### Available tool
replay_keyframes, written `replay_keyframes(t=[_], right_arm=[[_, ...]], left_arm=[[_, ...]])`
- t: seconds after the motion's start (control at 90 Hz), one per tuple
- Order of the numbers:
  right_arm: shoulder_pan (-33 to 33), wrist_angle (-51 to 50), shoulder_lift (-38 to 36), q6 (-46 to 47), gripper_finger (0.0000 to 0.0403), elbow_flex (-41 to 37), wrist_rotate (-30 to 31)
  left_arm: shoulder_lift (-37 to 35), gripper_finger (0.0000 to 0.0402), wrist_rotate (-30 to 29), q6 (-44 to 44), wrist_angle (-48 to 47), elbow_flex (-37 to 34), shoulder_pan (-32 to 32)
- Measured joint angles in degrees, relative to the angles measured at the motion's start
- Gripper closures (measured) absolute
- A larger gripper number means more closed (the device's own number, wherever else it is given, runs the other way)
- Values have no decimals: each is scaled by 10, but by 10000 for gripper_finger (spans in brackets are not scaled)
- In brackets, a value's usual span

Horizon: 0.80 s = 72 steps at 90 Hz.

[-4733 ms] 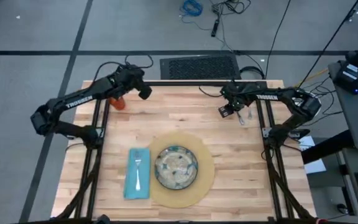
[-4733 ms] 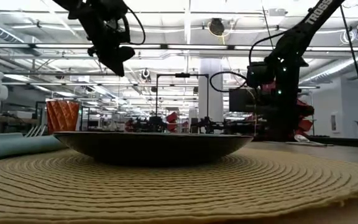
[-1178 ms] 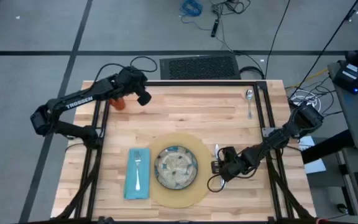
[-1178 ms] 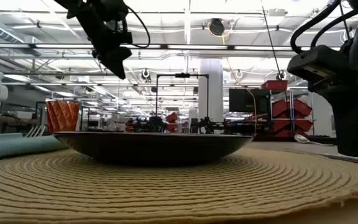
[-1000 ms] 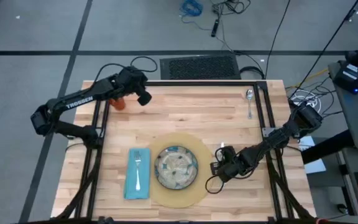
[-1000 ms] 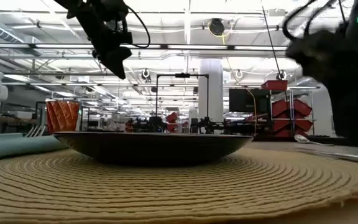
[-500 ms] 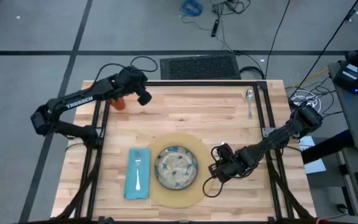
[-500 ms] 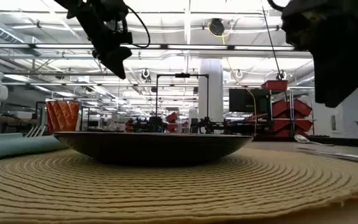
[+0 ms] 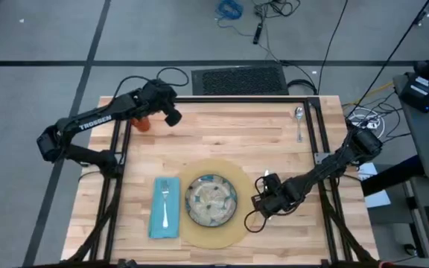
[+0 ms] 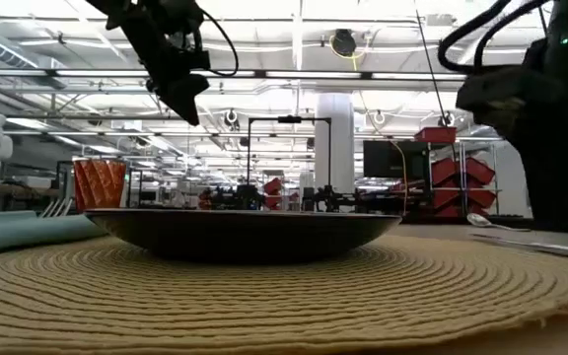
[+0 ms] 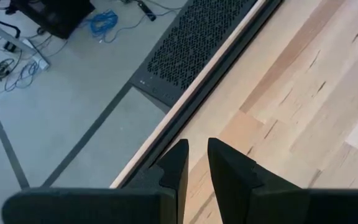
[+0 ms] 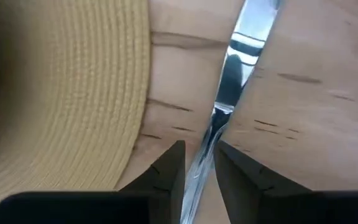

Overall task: Set table place
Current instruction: Put the knife on the right side of the brown mat

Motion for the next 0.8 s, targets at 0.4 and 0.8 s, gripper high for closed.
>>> replay_keyframes(t=[0.4, 0.8], right_arm=[[-6, 19, 24, 2, 328, 0, -18], [-7, 20, 14, 1, 328, 0, -17]], left_arm=[[0, 352, 10, 0, 0, 0, 0], [0, 352, 11, 10, 0, 0, 0]])
